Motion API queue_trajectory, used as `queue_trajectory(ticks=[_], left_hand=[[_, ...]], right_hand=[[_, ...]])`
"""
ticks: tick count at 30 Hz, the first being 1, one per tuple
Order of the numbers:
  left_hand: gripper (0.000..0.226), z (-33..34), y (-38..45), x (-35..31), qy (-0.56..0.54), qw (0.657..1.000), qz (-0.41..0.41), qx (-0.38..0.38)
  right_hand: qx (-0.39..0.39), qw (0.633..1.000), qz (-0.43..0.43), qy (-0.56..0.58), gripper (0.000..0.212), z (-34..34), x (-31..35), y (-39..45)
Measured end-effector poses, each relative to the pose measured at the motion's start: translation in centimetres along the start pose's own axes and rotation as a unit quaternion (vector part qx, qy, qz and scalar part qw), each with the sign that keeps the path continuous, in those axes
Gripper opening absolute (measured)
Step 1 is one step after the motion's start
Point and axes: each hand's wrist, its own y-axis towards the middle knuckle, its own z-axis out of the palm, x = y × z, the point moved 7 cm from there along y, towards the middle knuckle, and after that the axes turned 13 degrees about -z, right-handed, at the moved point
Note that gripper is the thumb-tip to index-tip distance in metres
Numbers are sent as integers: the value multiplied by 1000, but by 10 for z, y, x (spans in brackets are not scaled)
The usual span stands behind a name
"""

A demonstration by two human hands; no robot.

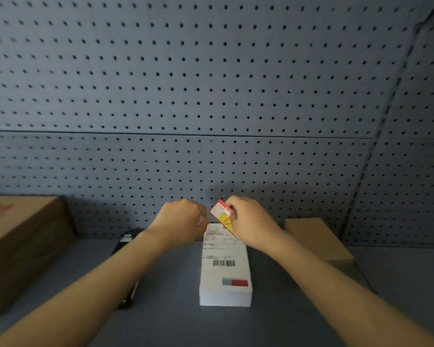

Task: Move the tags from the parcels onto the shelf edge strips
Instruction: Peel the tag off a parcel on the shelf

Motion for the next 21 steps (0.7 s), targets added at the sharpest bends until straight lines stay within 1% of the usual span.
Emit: queue_trajectory(ticks=[4,7,12,14,17,21], left_hand=[[22,-11,-48,65,17,994,-104,4],[23,-22,-93,102,43,988,-150,7],[18,-40,-159,159,54,973,-224,8],[15,-48,-182,180,58,969,-242,8],[17,-53,-211,206,56,965,-256,11],[25,-45,-238,227,52,972,-228,17]], right_hand=[[-1,996,-80,39,21,30,52,9],[5,988,-135,73,22,52,97,8],[44,974,-198,105,22,89,166,5],[58,970,-209,110,22,104,190,3],[85,966,-217,114,22,127,220,-2],[100,967,-201,124,22,154,247,-16]])
